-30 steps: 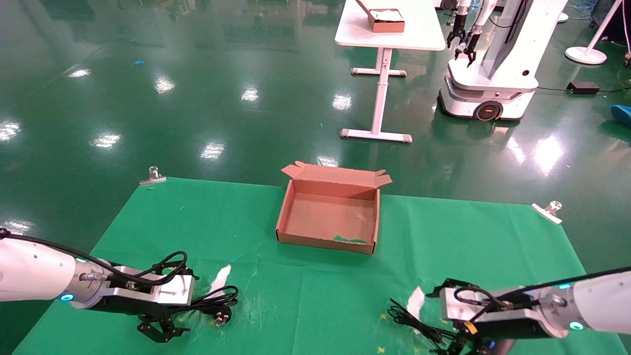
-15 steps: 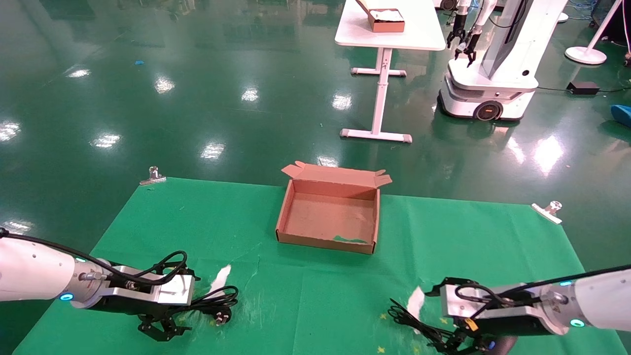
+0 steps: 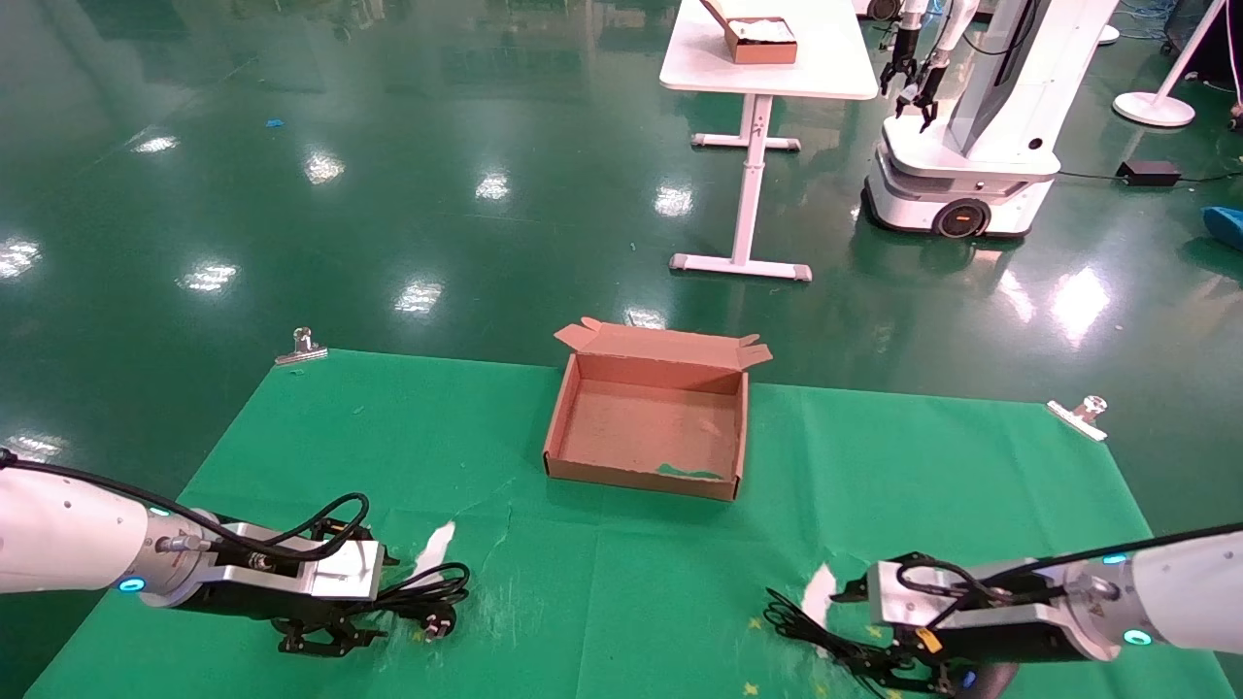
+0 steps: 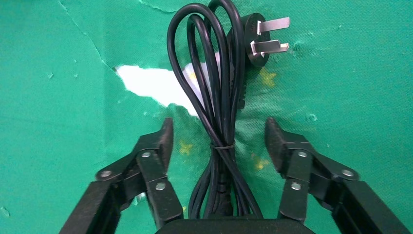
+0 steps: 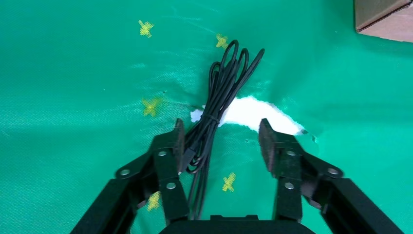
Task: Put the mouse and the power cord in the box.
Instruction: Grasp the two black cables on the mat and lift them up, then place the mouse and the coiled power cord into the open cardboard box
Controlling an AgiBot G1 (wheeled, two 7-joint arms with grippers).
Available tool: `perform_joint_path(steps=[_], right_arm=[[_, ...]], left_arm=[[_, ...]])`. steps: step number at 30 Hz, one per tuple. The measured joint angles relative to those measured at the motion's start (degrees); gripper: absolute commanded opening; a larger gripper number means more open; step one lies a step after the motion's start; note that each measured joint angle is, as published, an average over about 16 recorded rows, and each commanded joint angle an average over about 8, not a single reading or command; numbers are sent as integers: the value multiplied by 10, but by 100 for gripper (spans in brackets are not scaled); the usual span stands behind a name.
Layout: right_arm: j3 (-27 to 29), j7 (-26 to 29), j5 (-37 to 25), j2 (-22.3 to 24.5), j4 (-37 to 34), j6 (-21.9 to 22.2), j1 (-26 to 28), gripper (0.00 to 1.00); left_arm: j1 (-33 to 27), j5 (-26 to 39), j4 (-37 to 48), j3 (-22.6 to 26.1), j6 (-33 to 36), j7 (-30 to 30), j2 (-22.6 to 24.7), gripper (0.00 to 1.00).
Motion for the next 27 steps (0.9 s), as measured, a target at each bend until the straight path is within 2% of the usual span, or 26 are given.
perform_joint_path(steps=[18,27], right_arm=[[1,0,2,1,2,-1,0,0],[17,-10,23,17,15,-1,8,0]], left_arm=[[0,-2,-1,-1,2,-2,-1,0],[-19,-32,10,-22,34,-23,-14,0]])
